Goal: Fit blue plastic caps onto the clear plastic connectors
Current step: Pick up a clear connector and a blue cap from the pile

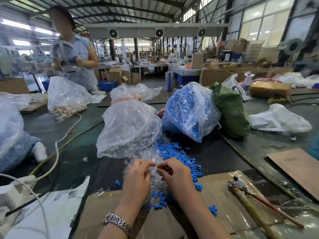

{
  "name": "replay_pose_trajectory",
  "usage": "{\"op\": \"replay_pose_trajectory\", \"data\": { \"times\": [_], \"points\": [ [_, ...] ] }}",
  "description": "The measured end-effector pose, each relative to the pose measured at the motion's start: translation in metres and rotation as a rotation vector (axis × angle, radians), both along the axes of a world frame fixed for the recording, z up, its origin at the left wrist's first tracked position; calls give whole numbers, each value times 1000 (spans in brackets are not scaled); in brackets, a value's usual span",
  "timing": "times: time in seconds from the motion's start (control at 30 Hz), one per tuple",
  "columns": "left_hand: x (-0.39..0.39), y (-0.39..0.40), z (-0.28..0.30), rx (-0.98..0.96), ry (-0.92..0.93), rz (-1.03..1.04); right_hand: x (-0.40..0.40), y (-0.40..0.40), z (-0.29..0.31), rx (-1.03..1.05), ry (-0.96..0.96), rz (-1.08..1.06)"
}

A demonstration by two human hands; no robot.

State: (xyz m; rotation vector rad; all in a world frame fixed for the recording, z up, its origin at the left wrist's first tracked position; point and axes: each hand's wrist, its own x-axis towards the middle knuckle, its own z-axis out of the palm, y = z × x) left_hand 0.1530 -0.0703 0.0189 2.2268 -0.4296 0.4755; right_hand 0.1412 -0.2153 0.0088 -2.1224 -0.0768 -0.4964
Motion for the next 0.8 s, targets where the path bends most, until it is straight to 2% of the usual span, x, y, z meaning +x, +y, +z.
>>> {"op": "replay_pose_trajectory", "data": {
  "times": [0.17, 0.3, 0.4, 0.63, 0.8],
  "points": [
    [0, 1, -1, -50, 42, -5, 1, 1, -1, 7, 30, 59],
    [0, 2, -1, -83, 83, 0, -2, -4, 1, 190, 91, 39],
    [-1, 3, 0, -111, 116, -29, -3, -6, 1, 228, 91, 60],
    [3, 8, 1, -267, 266, -66, -1, -10, 2, 382, 81, 72],
    [4, 11, 5, -409, 356, -105, 1, -9, 3, 390, 97, 117]
  ]
}}
